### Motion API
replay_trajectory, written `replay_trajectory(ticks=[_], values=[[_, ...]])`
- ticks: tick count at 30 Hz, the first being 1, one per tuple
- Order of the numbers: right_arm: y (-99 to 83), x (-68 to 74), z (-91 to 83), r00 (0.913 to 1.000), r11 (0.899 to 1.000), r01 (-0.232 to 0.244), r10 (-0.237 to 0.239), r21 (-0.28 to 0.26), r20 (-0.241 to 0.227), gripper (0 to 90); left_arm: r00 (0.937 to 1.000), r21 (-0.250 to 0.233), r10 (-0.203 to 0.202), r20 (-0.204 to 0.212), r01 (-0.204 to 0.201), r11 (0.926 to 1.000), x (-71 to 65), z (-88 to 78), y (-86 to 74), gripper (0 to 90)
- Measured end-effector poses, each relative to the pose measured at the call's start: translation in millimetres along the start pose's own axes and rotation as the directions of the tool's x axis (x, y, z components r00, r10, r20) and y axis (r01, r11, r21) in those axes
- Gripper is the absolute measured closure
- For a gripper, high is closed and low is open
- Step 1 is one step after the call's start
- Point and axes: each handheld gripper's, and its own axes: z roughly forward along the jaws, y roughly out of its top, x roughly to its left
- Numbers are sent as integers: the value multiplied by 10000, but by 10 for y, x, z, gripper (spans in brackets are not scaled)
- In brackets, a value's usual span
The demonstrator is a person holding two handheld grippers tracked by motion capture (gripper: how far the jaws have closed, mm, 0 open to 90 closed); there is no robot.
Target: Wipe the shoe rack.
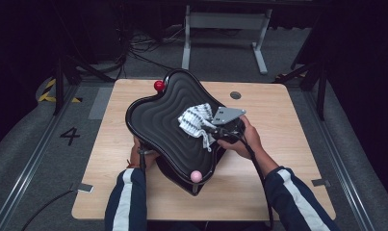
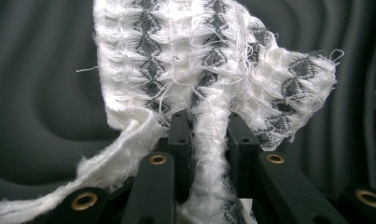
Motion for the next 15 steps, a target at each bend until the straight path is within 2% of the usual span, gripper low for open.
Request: replay_trajectory(ticks=[3, 5, 8, 12, 15], values=[[89, 142, 4, 9985, 9989, 423, -429, -192, -348, 754, 10000, 0, 6, 11, -6, 10000, 0, 0, 0, 504], [169, 271, 14, 9948, 9965, 749, -772, -360, -666, 750, 10000, -6, 7, 2, -7, 10000, 1, 0, 0, 504], [260, 406, 26, 9899, 9933, 1056, -1096, -474, -895, 750, 10000, -1, 5, 10, -5, 10000, 0, 0, 0, 504], [344, 492, 44, 9857, 9893, 1367, -1410, -516, -919, 752, 10000, -4, 3, 6, -3, 10000, 0, 0, 0, 504], [363, 474, 57, 9867, 9911, 1224, -1271, -519, -1011, 751, 10000, -1, 2, 9, -2, 10000, 0, 0, 0, 504]])
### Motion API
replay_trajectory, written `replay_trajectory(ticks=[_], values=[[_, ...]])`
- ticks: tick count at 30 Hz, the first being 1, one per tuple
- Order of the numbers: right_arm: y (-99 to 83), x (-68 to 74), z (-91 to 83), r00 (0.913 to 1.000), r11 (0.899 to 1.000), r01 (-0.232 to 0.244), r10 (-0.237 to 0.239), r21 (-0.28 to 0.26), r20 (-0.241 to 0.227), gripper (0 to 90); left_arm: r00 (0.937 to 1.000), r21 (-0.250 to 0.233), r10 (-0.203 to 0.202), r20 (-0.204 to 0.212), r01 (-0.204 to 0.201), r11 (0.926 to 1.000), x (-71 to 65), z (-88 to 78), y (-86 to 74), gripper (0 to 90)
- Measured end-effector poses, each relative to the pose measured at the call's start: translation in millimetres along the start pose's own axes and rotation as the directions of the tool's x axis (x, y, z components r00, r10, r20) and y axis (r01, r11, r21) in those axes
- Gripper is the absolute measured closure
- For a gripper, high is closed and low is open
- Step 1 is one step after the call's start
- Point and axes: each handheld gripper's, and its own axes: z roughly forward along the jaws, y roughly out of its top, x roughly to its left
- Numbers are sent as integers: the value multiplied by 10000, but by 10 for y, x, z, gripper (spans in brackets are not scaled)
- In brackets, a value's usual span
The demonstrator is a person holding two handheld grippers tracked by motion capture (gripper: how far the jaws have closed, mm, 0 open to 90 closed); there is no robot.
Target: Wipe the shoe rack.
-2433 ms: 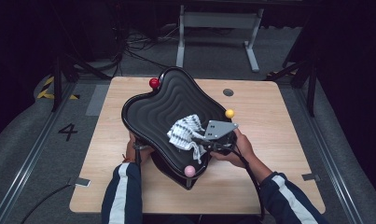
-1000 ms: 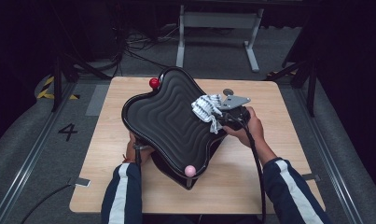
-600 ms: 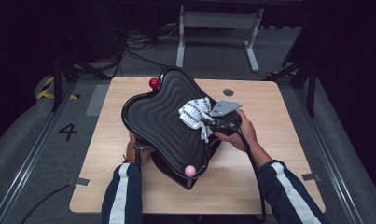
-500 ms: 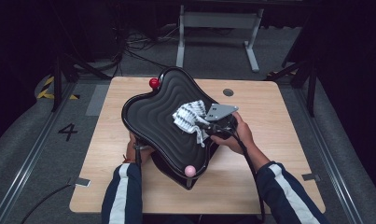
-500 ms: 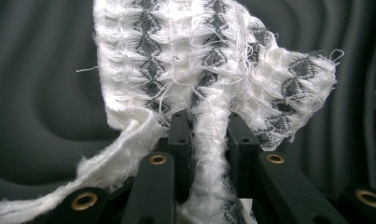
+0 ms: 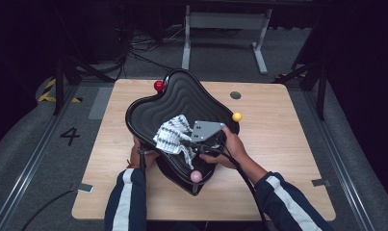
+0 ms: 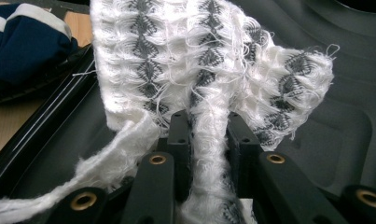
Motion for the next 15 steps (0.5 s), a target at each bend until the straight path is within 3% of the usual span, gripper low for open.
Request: replay_trajectory(ticks=[5, 6, 10, 15], values=[[-71, -133, 0, 9987, 9993, -381, 381, 4, 325, 751, 10000, -8, 4, -7, -4, 10000, 1, 1, 0, 504], [-101, -186, -6, 9971, 9990, -423, 414, 122, 640, 753, 10000, 7, 11, 8, -11, 10000, 2, 0, 0, 504], [-165, -301, -18, 9926, 9980, -470, 418, 434, 1143, 753, 10000, 14, 13, 10, -13, 10000, 2, -1, 1, 504], [-310, -501, -43, 9772, 9919, -733, 505, 1042, 2063, 755, 10000, 5, 13, 1, -13, 10000, 1, 0, 0, 504]])
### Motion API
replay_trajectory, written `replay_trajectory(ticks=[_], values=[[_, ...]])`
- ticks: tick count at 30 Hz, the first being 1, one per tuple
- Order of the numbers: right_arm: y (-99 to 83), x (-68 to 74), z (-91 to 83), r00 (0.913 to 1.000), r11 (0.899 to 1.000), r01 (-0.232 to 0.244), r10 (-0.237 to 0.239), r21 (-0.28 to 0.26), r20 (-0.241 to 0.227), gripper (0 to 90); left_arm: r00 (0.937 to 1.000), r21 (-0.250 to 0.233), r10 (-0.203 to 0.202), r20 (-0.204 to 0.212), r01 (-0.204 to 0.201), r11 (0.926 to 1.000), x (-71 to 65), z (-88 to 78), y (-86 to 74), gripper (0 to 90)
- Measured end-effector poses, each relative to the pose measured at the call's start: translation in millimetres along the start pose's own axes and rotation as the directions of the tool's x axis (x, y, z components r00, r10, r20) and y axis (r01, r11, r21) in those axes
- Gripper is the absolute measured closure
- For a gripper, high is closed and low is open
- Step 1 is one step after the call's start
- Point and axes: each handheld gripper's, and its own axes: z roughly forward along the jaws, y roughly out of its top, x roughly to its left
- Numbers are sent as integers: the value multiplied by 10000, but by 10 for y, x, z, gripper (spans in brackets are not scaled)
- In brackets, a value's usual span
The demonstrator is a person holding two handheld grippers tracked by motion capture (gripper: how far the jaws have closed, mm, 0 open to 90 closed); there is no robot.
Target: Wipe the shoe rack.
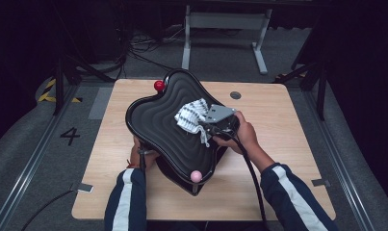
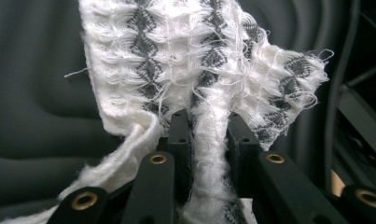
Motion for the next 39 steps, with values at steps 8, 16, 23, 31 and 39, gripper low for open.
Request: replay_trajectory(ticks=[8, 16, 23, 31, 39], values=[[-214, -303, 33, 9932, 9938, -1037, 1013, 405, 582, 756, 10000, 22, -4, 22, 4, 10000, -2, -2, 0, 503], [-259, -345, 26, 9877, 9878, -1555, 1553, 115, 185, 757, 10000, 13, -8, -7, 8, 10000, -5, -2, -2, 503], [-121, -169, 14, 9935, 9937, -1104, 1097, -215, -296, 757, 10000, 13, -7, -10, 7, 10000, -5, -2, -2, 503], [116, 110, -9, 9955, 9978, -287, 231, -599, -922, 765, 10000, 11, -24, -23, 24, 10000, -7, -2, -2, 504], [331, 446, -38, 9844, 9932, 471, -642, -1066, -1637, 759, 10000, 11, -37, -62, 37, 10000, -11, -3, -3, 504]])
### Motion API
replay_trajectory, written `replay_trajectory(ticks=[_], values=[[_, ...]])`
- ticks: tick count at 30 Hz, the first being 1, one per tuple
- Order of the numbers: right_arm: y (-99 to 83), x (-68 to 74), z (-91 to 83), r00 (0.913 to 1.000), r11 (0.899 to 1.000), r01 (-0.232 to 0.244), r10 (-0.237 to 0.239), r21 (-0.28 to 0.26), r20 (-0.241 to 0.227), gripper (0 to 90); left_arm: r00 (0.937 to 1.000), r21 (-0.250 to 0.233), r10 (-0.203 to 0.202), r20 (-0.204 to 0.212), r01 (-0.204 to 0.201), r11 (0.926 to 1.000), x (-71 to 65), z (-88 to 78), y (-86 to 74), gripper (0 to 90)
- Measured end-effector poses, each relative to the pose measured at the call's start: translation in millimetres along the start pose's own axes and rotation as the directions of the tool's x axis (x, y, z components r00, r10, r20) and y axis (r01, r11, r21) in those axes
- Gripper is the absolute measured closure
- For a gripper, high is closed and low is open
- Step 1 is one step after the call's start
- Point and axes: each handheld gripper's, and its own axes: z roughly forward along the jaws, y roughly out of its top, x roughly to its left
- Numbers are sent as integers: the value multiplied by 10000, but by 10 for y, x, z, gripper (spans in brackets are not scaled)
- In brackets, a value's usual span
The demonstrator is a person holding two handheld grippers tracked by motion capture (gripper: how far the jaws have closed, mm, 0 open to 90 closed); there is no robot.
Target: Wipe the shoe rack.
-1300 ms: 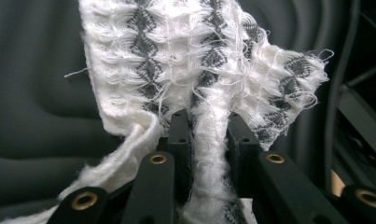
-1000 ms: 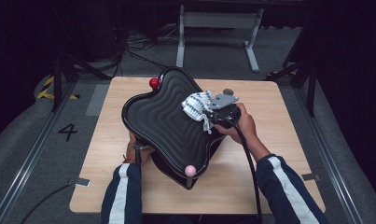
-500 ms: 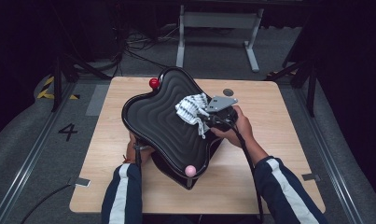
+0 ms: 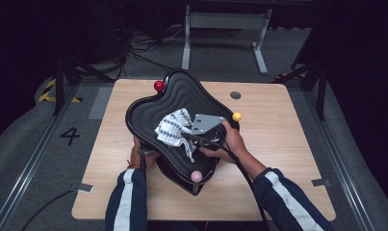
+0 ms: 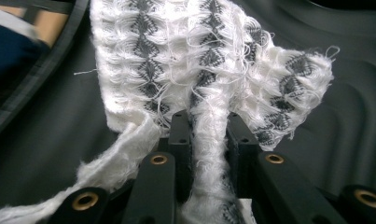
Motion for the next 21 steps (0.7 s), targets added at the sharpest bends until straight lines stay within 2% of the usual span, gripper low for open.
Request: replay_trajectory(ticks=[1, 3, 4, 7, 9, 11, 13, 15, 16, 18, 20, 21], values=[[21, 37, 2, 9999, 9999, 126, -126, -33, 47, 759, 10000, 0, -4, 5, 4, 10000, 0, 0, 0, 505], [56, 82, 3, 9994, 9998, 132, -137, -140, -316, 756, 10000, 1, -2, 8, 2, 10000, 0, 0, 0, 504], [70, 105, 12, 9992, 9997, 189, -194, -144, -350, 757, 10000, -2, -6, -10, 6, 10000, 0, 0, 0, 504], [88, 114, 20, 9986, 9986, 513, -515, -133, -149, 762, 10000, 4, -16, -3, 16, 10000, 0, -2, -1, 505], [60, 59, 20, 9995, 9993, 308, -310, -215, -72, 766, 10000, -4, -14, -17, 14, 10000, 0, -1, -1, 505], [27, -1, 22, 9996, 9998, 200, -198, -75, 214, 766, 10000, -3, -17, -12, 17, 10000, 0, -1, -1, 505], [-21, -83, 16, 9997, 9998, -148, 151, -141, 208, 767, 10000, -2, -23, -4, 23, 10000, 0, -2, -1, 505], [-68, -155, 17, 9968, 9998, -86, 73, 169, 790, 767, 10000, 8, -14, -2, 14, 10000, 0, -2, -1, 505], [-68, -155, 17, 9968, 9998, -86, 73, 169, 790, 767, 10000, 8, -14, -2, 14, 10000, 0, -2, -1, 505], [-140, -273, 6, 9933, 9986, -474, 449, 216, 1068, 767, 10000, 5, -14, -14, 14, 10000, -1, -2, -1, 505], [-248, -433, -12, 9843, 9949, -872, 782, 504, 1584, 767, 10000, -3, -13, -24, 13, 10000, -1, -2, -2, 505], [-248, -433, -12, 9843, 9949, -872, 782, 504, 1584, 767, 10000, -3, -13, -24, 13, 10000, -1, -2, -2, 505]])
